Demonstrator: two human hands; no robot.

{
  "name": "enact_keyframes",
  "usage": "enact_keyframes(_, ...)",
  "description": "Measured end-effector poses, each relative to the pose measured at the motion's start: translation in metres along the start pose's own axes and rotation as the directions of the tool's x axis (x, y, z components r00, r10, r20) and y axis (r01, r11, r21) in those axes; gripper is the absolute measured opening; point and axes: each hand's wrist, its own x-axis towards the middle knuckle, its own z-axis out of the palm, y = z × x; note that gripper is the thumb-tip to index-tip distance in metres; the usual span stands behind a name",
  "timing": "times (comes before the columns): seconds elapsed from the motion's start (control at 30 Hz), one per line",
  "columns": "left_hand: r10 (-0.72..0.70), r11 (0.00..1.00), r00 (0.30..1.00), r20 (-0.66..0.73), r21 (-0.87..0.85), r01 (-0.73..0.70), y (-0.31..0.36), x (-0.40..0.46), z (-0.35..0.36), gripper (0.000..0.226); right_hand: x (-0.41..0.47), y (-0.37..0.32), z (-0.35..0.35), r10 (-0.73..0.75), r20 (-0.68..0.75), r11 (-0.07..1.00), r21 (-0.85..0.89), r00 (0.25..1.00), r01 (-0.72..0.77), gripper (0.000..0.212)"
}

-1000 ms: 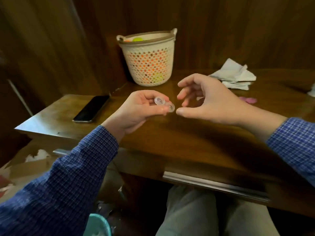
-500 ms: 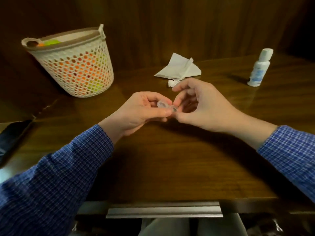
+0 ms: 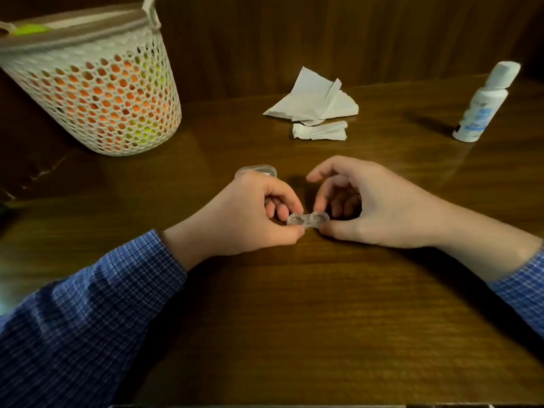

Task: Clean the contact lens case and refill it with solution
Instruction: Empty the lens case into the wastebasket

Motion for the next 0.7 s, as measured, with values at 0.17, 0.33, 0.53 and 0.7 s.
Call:
enact_keyframes(0.17, -0.027, 0.997, 1.0, 0.0, -0.069, 0.027, 0.003, -0.001, 0.003, 0.018, -0.005, -0.004, 0.003, 0.004, -0.007, 1.0, 0.01, 1.0, -0.004, 0.055)
enact_keyframes(0.33, -0.034, 0.995, 0.999, 0.002, -0.092, 0.034, 0.004, -0.003, 0.004, 0.021, -0.004, -0.008, -0.006, -0.008, -0.207, 0.997, 0.079, 0.978, 0.025, 0.029)
enact_keyframes(0.53, -0.044, 0.989, 0.999, -0.003, -0.141, 0.043, 0.003, -0.004, 0.006, 0.024, 0.04, 0.007, -0.052, 0.051, -0.508, 0.997, -0.023, 0.86, -0.073, 0.013)
enact_keyframes(0.7, -0.041, 0.989, 0.999, -0.019, -0.142, 0.038, -0.001, -0.005, 0.006, 0.028, 0.098, 0.028, -0.071, 0.138, -0.392, 0.922, -0.284, 0.91, -0.262, 0.03)
